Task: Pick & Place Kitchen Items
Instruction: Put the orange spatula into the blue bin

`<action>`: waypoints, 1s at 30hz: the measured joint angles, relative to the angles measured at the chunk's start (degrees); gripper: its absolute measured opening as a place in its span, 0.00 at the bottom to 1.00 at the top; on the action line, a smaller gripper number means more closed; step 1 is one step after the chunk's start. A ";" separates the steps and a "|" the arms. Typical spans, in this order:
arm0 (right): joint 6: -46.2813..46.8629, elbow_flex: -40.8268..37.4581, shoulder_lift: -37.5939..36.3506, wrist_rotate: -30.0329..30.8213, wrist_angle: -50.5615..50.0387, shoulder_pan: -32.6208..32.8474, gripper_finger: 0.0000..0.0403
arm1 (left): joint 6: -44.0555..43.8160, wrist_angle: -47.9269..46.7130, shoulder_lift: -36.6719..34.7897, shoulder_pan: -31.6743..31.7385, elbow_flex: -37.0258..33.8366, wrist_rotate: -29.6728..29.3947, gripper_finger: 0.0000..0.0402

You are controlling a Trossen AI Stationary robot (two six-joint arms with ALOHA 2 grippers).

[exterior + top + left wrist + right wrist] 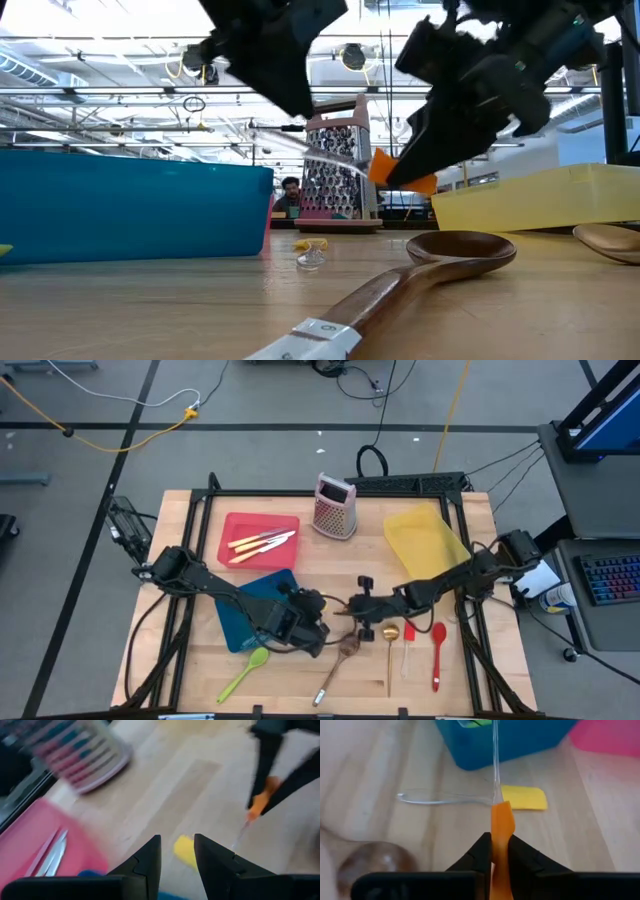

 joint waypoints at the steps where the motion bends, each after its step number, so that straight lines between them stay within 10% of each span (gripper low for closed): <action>1: -0.32 0.04 -0.02 0.00 0.34 0.37 0.08 | 2.48 2.16 0.00 0.00 0.00 0.40 0.30; 14: -1.15 0.06 -0.07 0.02 0.34 2.06 0.08 | 17.70 12.59 0.00 0.38 0.00 5.66 0.30; 30: -3.75 0.06 -0.09 0.02 3.31 2.20 0.07 | 15.59 10.44 0.00 3.89 0.00 17.11 0.30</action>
